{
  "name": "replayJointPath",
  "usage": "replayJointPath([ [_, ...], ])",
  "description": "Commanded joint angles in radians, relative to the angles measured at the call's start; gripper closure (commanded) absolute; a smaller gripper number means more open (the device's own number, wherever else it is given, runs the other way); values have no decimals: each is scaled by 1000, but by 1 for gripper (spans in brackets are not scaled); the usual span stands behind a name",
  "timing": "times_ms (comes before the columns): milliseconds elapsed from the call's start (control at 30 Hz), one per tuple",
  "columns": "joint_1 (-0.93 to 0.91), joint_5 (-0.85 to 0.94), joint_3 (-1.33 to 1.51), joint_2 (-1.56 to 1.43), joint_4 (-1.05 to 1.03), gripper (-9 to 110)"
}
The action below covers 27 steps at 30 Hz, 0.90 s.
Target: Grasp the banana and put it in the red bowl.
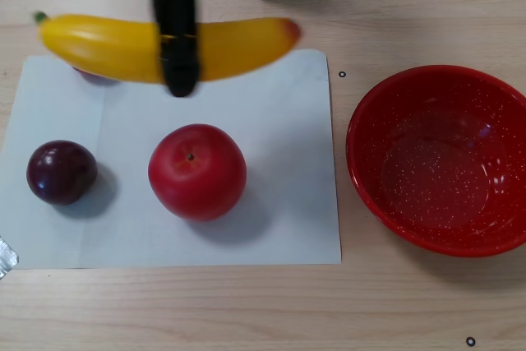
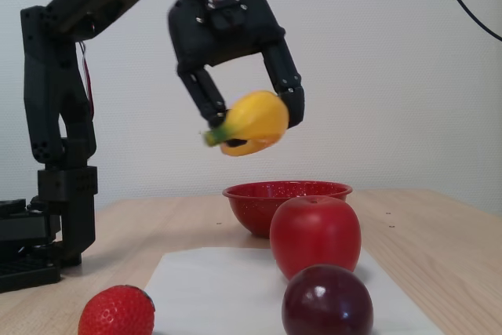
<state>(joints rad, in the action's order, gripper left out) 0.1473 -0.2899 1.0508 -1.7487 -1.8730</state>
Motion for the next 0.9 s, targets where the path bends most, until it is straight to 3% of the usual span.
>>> replayJointPath([
  [0, -60, 48, -54, -199, -34, 101],
  [467, -526, 279, -72, -209, 20, 101],
  [867, -699, 255, 275, -186, 594, 101],
])
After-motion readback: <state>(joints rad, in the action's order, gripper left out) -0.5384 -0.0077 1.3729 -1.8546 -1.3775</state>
